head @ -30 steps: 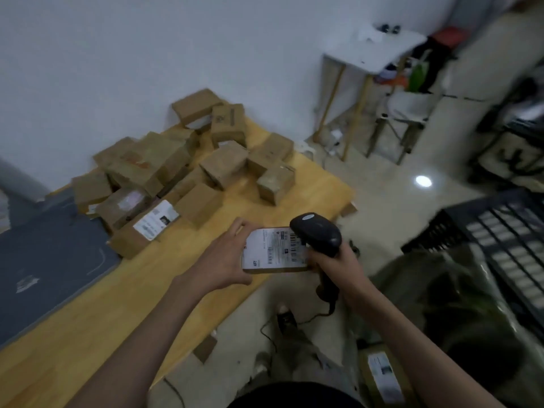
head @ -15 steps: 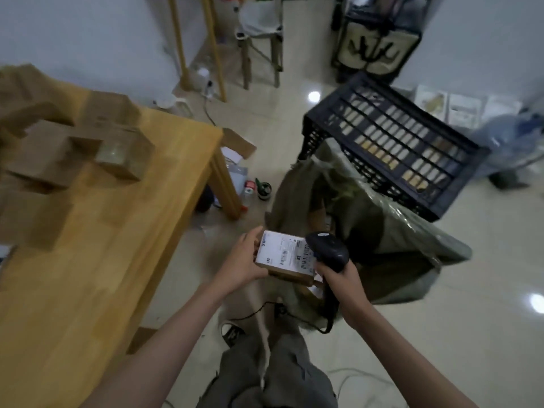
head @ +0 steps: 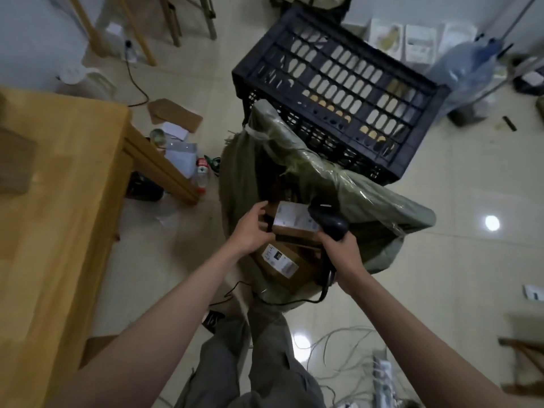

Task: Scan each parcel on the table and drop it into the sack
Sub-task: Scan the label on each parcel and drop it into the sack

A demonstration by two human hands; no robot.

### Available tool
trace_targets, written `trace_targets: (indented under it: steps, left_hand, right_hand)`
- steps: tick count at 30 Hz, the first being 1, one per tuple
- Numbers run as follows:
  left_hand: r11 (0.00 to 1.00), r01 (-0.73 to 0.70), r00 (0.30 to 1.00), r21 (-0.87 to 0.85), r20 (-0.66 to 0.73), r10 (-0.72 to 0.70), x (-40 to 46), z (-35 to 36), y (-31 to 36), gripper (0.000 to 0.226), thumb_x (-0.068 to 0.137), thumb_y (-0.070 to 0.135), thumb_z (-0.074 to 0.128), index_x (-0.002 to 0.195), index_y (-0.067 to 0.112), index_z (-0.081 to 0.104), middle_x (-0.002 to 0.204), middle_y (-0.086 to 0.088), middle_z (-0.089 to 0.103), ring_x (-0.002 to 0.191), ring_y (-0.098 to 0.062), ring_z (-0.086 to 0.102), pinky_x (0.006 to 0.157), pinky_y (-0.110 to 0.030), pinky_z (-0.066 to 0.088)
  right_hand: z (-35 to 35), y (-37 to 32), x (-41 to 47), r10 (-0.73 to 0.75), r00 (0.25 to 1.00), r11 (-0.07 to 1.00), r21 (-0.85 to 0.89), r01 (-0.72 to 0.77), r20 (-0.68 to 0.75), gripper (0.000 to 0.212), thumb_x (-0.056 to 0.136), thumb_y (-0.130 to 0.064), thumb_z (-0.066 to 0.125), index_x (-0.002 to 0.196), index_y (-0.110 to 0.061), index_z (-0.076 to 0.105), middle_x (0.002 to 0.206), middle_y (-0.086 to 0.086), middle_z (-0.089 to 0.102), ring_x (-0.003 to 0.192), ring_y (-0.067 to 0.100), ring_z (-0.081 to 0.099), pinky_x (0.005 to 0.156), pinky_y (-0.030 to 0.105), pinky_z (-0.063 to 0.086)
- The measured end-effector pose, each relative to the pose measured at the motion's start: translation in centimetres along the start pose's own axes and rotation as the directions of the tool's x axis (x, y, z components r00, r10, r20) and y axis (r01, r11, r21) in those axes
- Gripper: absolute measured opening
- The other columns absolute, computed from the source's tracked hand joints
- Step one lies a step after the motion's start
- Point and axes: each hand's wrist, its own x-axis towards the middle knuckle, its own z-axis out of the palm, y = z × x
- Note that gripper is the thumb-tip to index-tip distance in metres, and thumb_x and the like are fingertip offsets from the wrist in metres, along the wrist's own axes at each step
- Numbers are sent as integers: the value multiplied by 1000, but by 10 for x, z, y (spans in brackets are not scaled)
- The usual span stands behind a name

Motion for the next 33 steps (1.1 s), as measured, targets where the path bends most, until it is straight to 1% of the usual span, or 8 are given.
trace_targets:
  steps: [3,10,14,18,22,24,29,33]
  left_hand:
    - [998,41,999,39,-6,-41,9,2,-7,81,81,7,76,150,15,35,147,-7,45,126,-20,51,93,-26,47]
    - [962,231,973,142,-50,-226,8,3,-69,48,83,14,75,128,14,59,130,-7,58,118,-24,57,100,-34,48]
    - [936,342,939,80,-64,-338,10,5,-111,37,85,11,73,120,8,63,122,-9,63,118,-24,58,93,-27,44]
    - [903,430,902,10,-38,-430,18,21,-149,37,89,10,69,125,6,62,135,-7,55,127,-23,51,99,-25,40]
    - [875,482,876,-31,-9,-483,28,41,-180,39,91,13,67,130,9,60,132,-8,56,124,-21,53,86,-15,36]
    - [862,504,864,-55,27,-503,33,52,-197,39,92,17,66,131,14,59,129,-3,56,121,-19,53,89,-18,38]
    - [823,539,842,-180,99,-530,47,81,-232,43,97,18,60,139,16,54,144,-6,49,135,-22,43,97,-26,36]
    - [793,544,833,-274,60,-551,58,93,-253,47,92,15,67,137,12,56,146,-9,49,135,-25,43,97,-23,35]
  right_hand:
    - [-1,9,4,49,998,998,32,-48,-37,30,89,-20,71,118,-15,64,98,7,69,92,25,68,81,40,57]
    - [4,70,-8,267,961,961,97,-260,-71,25,88,-13,71,111,-8,65,92,16,64,86,30,64,89,52,56]
    - [16,105,-16,371,927,925,109,-365,-43,9,90,-8,67,95,-11,61,92,18,58,84,34,58,94,59,52]
    - [34,140,-13,429,902,901,92,-423,-43,9,92,-8,66,99,-6,61,80,15,53,73,30,55,82,54,54]
    - [48,170,-4,463,886,885,71,-459,-39,8,91,-9,67,90,-13,60,79,14,53,78,33,54,76,52,51]
    - [55,184,2,473,881,879,72,-471,-22,8,90,-11,68,95,-8,62,76,14,52,76,32,53,72,45,47]
    - [65,213,21,469,883,882,44,-469,8,12,91,-11,68,99,-4,63,69,10,53,68,27,54,70,40,46]
    - [71,225,34,456,889,889,22,-457,37,10,90,-7,67,98,-3,62,68,8,48,63,20,49,60,34,43]
